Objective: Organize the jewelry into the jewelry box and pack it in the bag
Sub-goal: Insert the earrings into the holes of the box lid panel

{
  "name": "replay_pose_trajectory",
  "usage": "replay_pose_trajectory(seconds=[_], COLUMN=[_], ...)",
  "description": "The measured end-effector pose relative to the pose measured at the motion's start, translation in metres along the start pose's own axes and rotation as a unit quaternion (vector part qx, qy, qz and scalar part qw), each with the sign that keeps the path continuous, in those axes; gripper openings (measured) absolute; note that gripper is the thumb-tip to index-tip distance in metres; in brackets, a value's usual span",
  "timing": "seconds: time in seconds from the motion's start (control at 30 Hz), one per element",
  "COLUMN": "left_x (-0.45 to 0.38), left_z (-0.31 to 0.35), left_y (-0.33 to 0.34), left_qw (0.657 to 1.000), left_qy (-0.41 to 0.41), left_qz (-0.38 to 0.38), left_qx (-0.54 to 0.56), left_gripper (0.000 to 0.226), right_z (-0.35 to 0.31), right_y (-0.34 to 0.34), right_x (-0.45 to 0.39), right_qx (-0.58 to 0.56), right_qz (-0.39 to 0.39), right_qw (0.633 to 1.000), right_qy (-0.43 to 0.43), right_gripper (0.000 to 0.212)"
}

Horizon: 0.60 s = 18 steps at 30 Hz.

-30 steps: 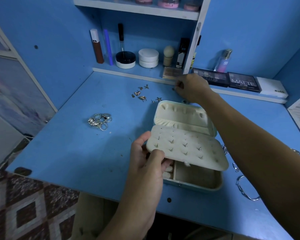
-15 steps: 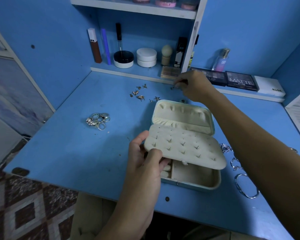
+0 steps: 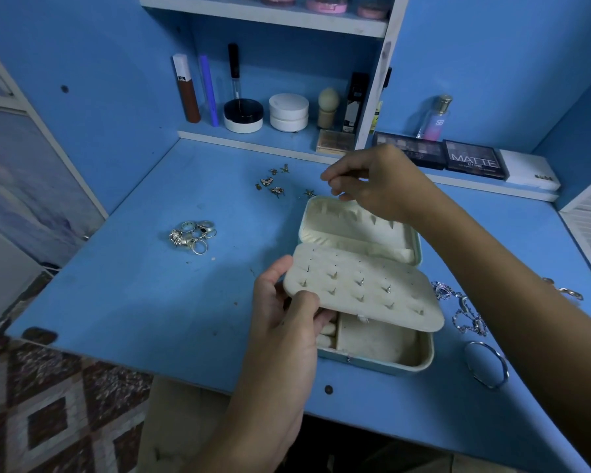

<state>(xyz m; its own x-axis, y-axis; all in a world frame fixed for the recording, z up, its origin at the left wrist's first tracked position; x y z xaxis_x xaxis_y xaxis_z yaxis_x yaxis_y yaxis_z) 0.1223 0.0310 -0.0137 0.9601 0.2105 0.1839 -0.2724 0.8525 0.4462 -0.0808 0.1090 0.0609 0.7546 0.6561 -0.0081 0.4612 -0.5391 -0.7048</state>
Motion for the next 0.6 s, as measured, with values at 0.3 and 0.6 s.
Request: replay_pose_trajectory(seconds=[0.3, 0.6], left_x=[0.002, 0.001], left_z=[0.000, -0.002], left_y=[0.000, -0.001], left_qw=[1.000, 1.000], left_qy=[-0.006, -0.009], left_qz=[0.000, -0.004], left_qx=[0.007, -0.001], left_gripper=[0.041, 0.043], right_z=[-0.034, -0.049], right_y=[0.024, 0.034], right_x=[0.034, 0.058], right_qx=[0.014, 0.030], right_qz=[-0.053, -0.113], right_qw=[0.998, 0.992], right_qy=[-0.043, -0.055], right_gripper=[0.022, 0.021])
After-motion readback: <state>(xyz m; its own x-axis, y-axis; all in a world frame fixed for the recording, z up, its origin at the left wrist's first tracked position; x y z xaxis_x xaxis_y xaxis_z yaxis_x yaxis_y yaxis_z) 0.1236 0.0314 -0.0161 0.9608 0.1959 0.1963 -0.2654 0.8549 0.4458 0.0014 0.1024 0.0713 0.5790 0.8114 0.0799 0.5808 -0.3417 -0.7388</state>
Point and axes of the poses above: each hand's wrist, its own x-axis away from the middle knuckle, its own y-axis out of the palm, z = x × y, the point moved 10 cm from there along -x, towards the middle knuckle, and after that the axes turned 12 degrees about -z, right-handed, at the moved point
